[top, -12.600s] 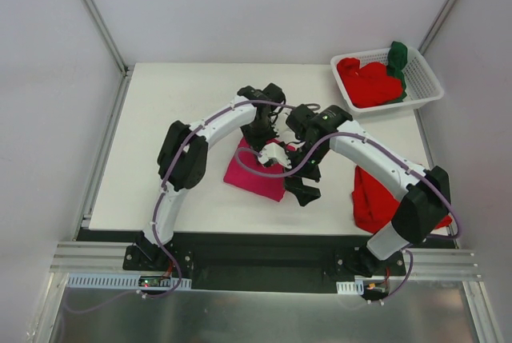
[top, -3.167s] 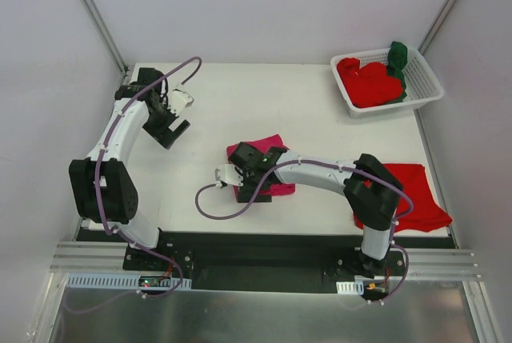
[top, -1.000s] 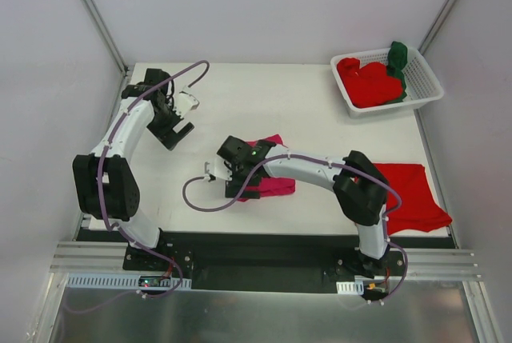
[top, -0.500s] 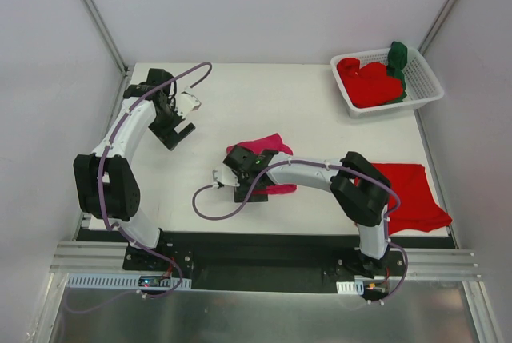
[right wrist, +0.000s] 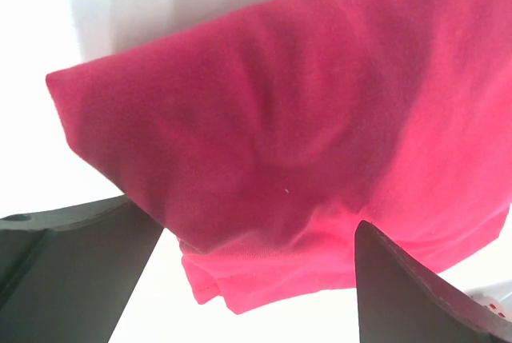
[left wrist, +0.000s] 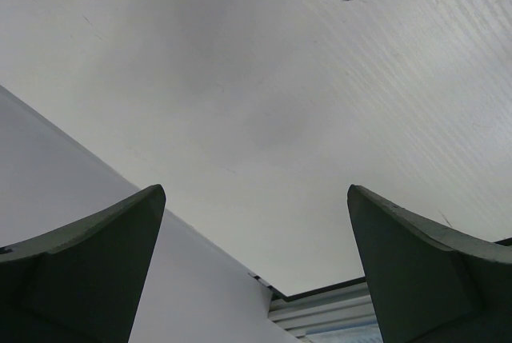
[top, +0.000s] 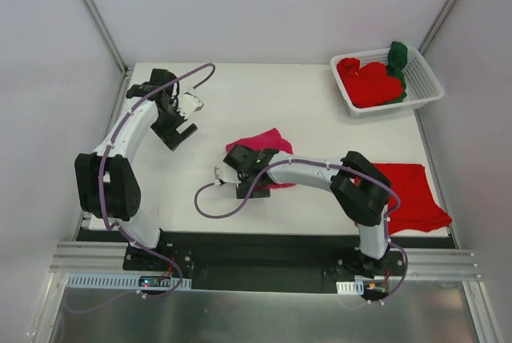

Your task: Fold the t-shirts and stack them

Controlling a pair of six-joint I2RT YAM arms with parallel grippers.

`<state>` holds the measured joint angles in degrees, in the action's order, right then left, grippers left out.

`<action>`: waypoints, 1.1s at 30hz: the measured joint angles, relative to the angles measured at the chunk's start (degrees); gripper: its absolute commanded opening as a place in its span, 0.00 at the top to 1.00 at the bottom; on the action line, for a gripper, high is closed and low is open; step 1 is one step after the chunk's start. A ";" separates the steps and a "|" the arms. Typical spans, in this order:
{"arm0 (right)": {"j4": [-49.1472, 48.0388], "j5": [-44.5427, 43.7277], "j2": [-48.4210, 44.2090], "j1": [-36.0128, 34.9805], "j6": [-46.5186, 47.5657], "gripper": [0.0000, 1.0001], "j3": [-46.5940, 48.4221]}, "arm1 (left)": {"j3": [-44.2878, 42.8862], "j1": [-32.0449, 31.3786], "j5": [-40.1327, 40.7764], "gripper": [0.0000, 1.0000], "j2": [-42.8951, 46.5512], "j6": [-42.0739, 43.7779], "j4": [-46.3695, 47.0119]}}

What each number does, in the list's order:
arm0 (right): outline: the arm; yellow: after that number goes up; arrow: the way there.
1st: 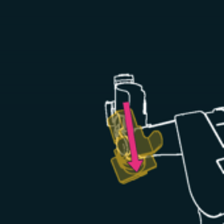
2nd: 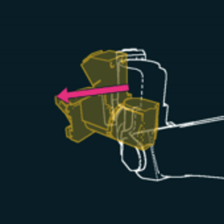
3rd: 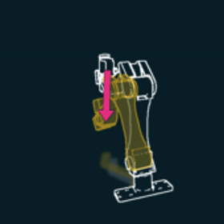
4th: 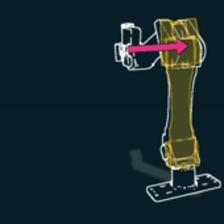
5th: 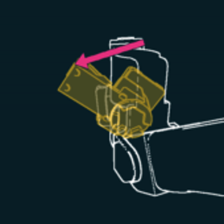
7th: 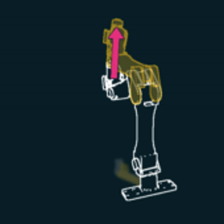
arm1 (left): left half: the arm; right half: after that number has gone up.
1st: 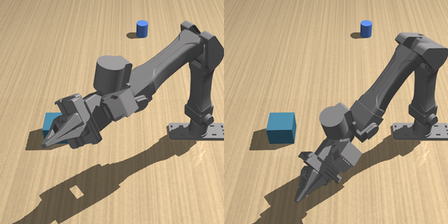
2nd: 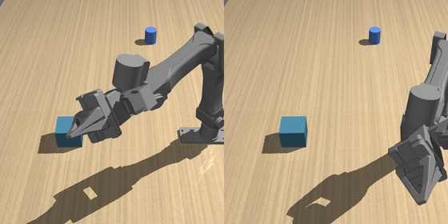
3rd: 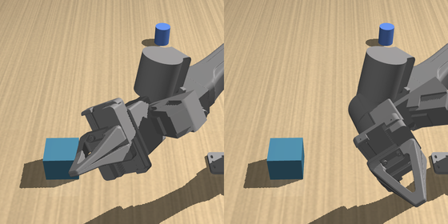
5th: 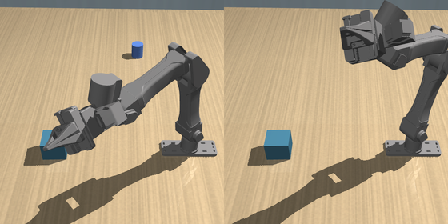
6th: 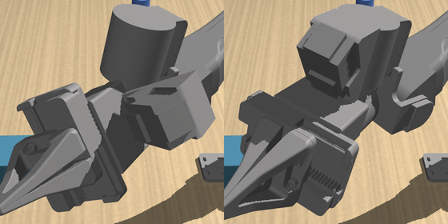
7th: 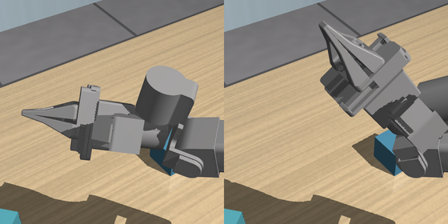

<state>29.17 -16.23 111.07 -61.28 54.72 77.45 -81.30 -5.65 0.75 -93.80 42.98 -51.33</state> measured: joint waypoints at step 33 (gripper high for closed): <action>-1.05 -1.92 1.01 3.43 1.70 0.00 0.07 | -1.20 -1.36 1.33 0.01 -1.46 0.24 -0.02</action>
<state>28.12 -18.15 112.07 -57.84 56.42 77.52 -82.50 -7.01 2.09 -95.26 43.22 -51.35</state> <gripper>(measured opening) 0.996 0.993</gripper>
